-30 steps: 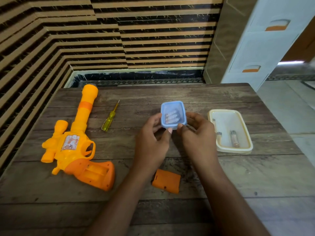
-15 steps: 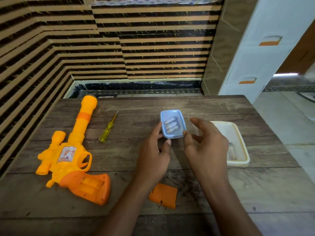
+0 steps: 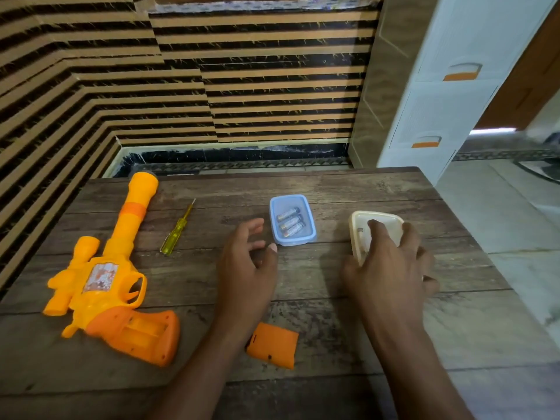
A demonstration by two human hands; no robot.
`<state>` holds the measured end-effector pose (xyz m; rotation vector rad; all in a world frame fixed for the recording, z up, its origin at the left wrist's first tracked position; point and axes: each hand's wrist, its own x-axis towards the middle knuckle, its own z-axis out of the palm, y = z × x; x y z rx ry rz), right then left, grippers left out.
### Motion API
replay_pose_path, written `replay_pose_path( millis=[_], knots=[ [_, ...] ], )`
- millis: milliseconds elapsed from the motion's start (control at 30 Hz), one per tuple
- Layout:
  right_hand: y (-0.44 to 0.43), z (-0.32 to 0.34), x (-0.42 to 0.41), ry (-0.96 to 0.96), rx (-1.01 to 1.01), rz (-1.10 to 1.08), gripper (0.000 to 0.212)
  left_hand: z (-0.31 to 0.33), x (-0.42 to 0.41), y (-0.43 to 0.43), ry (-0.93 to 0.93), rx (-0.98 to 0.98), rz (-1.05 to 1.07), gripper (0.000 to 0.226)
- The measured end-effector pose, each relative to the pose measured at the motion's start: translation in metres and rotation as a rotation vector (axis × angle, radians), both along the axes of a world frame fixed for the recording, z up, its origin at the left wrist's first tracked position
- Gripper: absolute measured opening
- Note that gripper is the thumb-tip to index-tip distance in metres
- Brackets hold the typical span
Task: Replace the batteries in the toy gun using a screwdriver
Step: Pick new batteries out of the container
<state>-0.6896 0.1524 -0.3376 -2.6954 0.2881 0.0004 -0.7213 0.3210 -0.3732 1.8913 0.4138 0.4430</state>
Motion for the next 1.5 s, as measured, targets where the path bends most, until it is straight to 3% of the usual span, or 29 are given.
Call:
replay_pose_path(
  millis=[133, 233, 333, 500, 633, 900, 1167, 1267, 1333, 1400, 1500],
  knots=[
    [0.002, 0.007, 0.001, -0.107, 0.164, 0.008, 0.061, 0.006, -0.002, -0.003, -0.113, 0.071, 0.097, 0.035],
    [0.011, 0.008, -0.003, -0.280, 0.326, 0.146, 0.064, 0.011, -0.005, -0.008, -0.200, 0.066, 0.070, 0.025],
    [0.022, 0.007, -0.007, -0.405, 0.484, 0.272, 0.061, 0.016, -0.006, -0.012, -0.216, -0.135, -0.060, 0.019],
    [0.039, 0.007, -0.010, -0.497, 0.573, 0.420, 0.048, 0.023, -0.010, -0.012, -0.084, -0.564, -0.254, 0.036],
    [0.048, 0.008, -0.013, -0.563, 0.616, 0.510, 0.043, 0.025, -0.009, -0.007, -0.127, -0.808, -0.280, 0.054],
    [0.048, 0.003, -0.012, -0.445, 0.876, 0.629, 0.039, 0.031, -0.010, 0.008, -0.095, -0.908, -0.286, 0.055],
    [0.043, 0.007, -0.016, -0.315, 1.006, 0.614, 0.028, 0.037, -0.011, 0.012, -0.019, -0.791, -0.229, 0.035],
    [0.044, 0.006, -0.014, -0.288, 1.076, 0.621, 0.023, 0.043, -0.011, 0.016, -0.004, -0.753, -0.232, 0.041],
    [0.045, 0.004, -0.012, -0.238, 1.081, 0.617, 0.026, 0.043, -0.012, 0.019, 0.008, -0.742, -0.231, 0.043],
    [0.045, 0.003, -0.012, -0.194, 1.069, 0.612, 0.042, 0.044, -0.013, 0.021, 0.013, -0.788, -0.211, 0.041],
    [0.038, 0.001, -0.008, -0.323, 0.918, 0.696, 0.040, 0.052, -0.015, 0.025, -0.029, -0.980, -0.195, 0.048]
  ],
)
